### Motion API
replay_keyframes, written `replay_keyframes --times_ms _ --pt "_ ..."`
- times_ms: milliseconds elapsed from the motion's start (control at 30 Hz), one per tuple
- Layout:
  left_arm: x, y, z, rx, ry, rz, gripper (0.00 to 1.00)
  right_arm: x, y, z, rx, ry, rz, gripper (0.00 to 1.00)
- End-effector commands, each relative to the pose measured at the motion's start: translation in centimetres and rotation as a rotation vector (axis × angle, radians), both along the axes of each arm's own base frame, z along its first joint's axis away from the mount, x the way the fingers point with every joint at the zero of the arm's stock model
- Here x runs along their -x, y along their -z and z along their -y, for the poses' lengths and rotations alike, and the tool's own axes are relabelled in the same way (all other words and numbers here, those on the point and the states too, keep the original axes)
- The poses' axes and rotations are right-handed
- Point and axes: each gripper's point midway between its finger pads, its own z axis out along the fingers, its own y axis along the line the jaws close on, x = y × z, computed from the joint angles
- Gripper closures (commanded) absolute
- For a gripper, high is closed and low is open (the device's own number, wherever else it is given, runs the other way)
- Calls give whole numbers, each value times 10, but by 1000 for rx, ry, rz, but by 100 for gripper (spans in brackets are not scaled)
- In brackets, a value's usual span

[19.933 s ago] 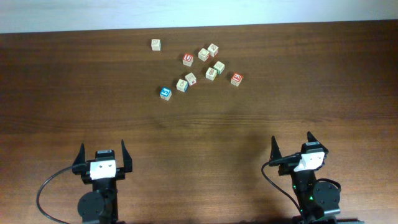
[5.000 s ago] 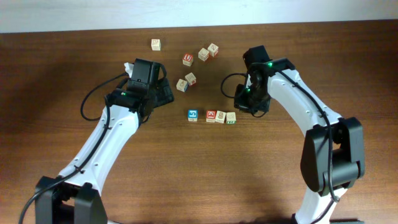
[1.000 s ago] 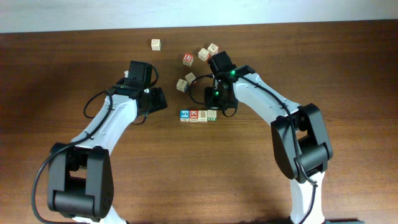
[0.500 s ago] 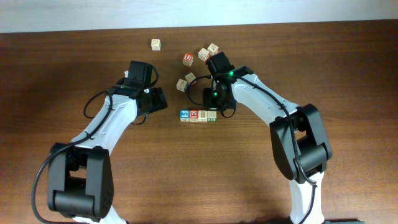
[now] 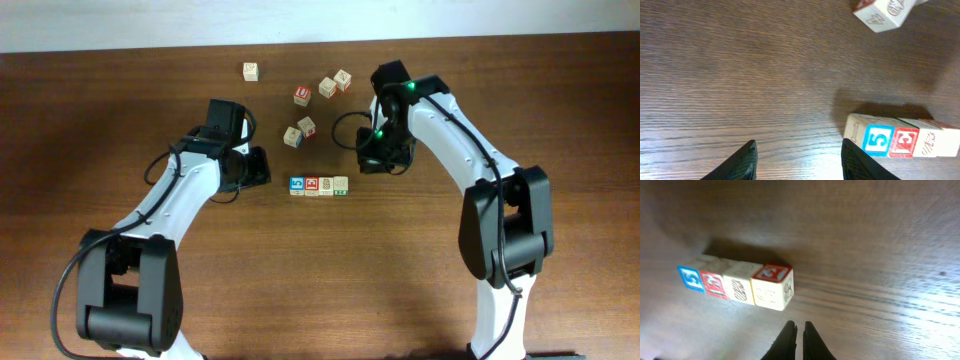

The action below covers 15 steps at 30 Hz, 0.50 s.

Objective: Rotate 4 blocks

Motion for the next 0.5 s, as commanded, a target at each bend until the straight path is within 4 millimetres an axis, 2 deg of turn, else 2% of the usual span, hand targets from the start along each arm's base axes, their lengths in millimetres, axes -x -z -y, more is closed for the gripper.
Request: replay_keyframes --times_ms 0,133,233,300,367,467 --pt "1 -1 10 50 43 -8 47 5 4 1 -106 -63 -2 92" --pt "5 3 12 57 51 -30 52 2 4 16 -132 -72 8 92" --pt "13 26 22 102 70 -107 55 3 5 15 -130 -73 1 92" --pt "17 44 22 99 60 -156 56 5 8 19 -124 -42 -16 95" --pt "19 52 25 116 62 -181 60 7 16 24 -122 -17 -33 96" --pt "12 52 28 126 67 -152 66 9 22 27 -128 -7 -39 95"
